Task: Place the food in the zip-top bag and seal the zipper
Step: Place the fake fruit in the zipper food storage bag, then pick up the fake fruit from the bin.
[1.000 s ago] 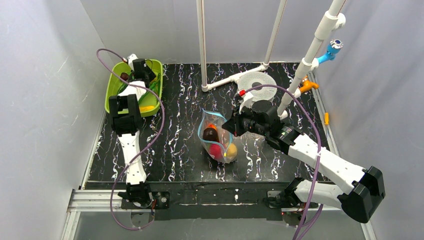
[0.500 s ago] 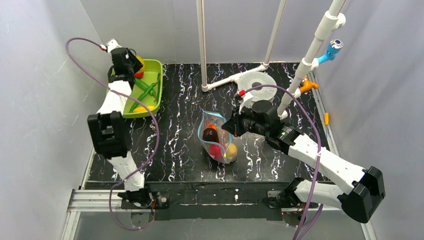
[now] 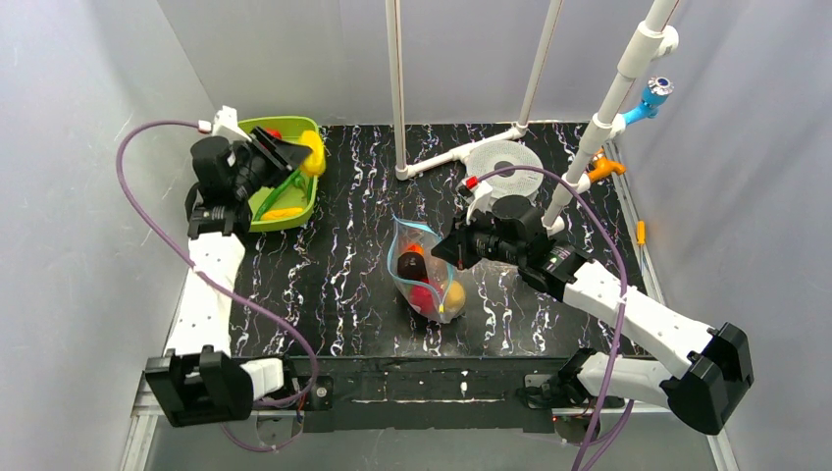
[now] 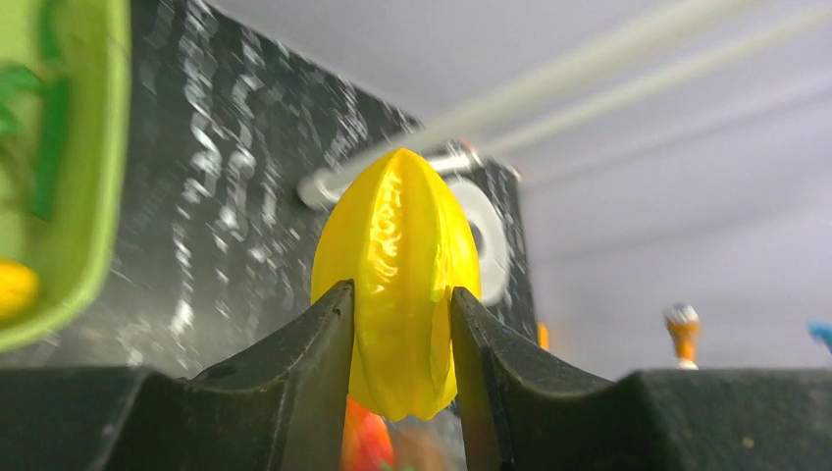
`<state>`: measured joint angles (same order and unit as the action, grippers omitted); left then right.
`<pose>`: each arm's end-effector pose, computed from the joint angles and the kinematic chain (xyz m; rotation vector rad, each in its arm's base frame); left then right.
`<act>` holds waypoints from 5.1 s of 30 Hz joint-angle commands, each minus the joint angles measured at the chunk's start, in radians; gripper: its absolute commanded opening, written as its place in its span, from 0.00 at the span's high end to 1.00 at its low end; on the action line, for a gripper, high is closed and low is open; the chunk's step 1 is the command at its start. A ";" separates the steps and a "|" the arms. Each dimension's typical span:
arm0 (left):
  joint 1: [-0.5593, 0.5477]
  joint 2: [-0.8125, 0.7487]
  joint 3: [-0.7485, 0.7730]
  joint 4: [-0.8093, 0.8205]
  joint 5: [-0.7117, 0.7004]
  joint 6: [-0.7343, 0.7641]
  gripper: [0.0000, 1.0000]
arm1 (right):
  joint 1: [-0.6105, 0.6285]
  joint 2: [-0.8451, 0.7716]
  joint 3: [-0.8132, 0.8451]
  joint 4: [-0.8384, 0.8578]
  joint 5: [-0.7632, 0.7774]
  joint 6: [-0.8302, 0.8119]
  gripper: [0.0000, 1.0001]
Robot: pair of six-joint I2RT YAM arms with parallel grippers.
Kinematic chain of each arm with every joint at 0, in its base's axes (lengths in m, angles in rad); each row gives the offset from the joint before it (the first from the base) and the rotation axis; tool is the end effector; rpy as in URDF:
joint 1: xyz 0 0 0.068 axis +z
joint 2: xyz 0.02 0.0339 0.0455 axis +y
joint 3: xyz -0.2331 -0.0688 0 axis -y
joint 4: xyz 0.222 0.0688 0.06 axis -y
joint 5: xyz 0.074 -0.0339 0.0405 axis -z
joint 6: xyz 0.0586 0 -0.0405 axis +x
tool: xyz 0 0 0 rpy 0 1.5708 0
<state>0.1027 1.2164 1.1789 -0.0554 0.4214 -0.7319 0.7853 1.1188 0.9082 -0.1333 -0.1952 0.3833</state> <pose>0.2911 0.0059 0.3719 -0.3840 1.6791 -0.8205 0.1840 0.2001 0.2911 -0.5415 1.9581 0.9527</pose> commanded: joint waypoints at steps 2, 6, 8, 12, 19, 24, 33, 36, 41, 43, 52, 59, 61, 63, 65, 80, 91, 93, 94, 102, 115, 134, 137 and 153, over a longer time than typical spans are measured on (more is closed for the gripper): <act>-0.127 -0.152 -0.071 -0.062 0.229 -0.053 0.71 | -0.005 0.013 0.049 0.002 -0.034 0.020 0.99; -0.291 -0.216 -0.136 -0.062 0.250 -0.080 0.71 | -0.005 0.008 0.046 -0.002 -0.017 0.023 0.99; -0.378 -0.232 -0.160 -0.040 0.253 -0.066 0.71 | -0.006 0.006 0.041 -0.001 -0.013 0.027 0.99; -0.476 -0.257 -0.178 -0.041 0.255 -0.002 0.71 | -0.006 0.012 0.039 0.010 -0.024 0.043 0.99; -0.589 -0.311 -0.242 -0.028 0.249 -0.017 0.70 | -0.005 -0.007 0.042 0.024 -0.004 0.055 0.99; -0.631 -0.312 -0.301 -0.036 0.247 -0.051 0.70 | -0.005 -0.012 0.055 0.034 0.006 0.050 0.99; -0.635 -0.292 -0.310 -0.129 0.241 -0.039 0.70 | -0.006 -0.021 0.052 0.050 0.005 0.050 0.99; -0.635 -0.254 -0.276 -0.214 0.202 -0.027 0.70 | -0.005 -0.022 0.048 0.058 -0.011 0.047 0.99; -0.637 -0.190 -0.228 -0.261 0.172 -0.033 0.67 | -0.004 -0.024 0.039 0.089 -0.060 0.047 0.99; -0.637 -0.169 -0.212 -0.289 0.148 -0.026 0.66 | -0.004 -0.030 0.037 0.099 -0.075 0.048 0.99; -0.637 -0.126 -0.179 -0.266 0.094 -0.057 0.51 | -0.004 -0.029 0.015 0.124 -0.124 0.059 0.99; -0.637 -0.124 -0.182 -0.197 0.119 -0.062 0.34 | -0.003 -0.031 0.011 0.151 -0.132 0.066 0.99; -0.637 -0.130 -0.176 -0.205 0.126 -0.048 0.32 | -0.003 -0.037 0.007 0.149 -0.123 0.066 0.99; -0.637 -0.146 -0.170 -0.210 0.132 -0.029 0.31 | -0.003 -0.040 0.003 0.150 -0.115 0.064 0.99; -0.637 -0.171 -0.159 -0.214 0.127 -0.004 0.30 | -0.004 -0.040 0.001 0.147 -0.111 0.064 0.99; -0.635 -0.434 -0.022 -0.419 -0.424 0.349 0.10 | -0.004 -0.041 -0.014 0.140 -0.095 0.060 0.99; -0.617 -0.361 -0.116 -0.426 -0.832 0.469 0.02 | -0.003 -0.025 -0.015 0.135 -0.101 0.044 0.99; -0.576 -0.342 -0.152 -0.360 -0.833 0.489 0.02 | -0.003 -0.022 -0.013 0.135 -0.101 0.044 0.99; -0.540 -0.332 -0.169 -0.326 -0.824 0.479 0.02 | -0.003 -0.022 -0.013 0.135 -0.102 0.043 0.99; -0.167 -0.176 -0.201 -0.106 -0.527 0.289 0.02 | -0.005 -0.017 -0.009 0.135 -0.096 0.034 0.99; 0.150 0.417 -0.059 0.399 -0.334 -0.069 0.02 | -0.004 -0.005 -0.008 0.135 -0.088 0.028 0.99; 0.196 1.194 0.440 0.921 -0.406 -0.285 0.23 | -0.010 0.082 0.051 0.049 -0.076 0.043 0.99; 0.196 1.224 0.467 0.910 -0.406 -0.307 0.26 | -0.011 0.091 0.058 0.048 -0.072 0.043 0.99; 0.167 1.220 0.482 0.946 -0.366 -0.228 0.31 | -0.014 0.106 0.063 0.048 -0.067 0.045 0.99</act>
<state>0.2849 2.4691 1.6636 0.8398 0.0608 -1.0282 0.7780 1.2289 0.9276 -0.0964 -0.2679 0.4240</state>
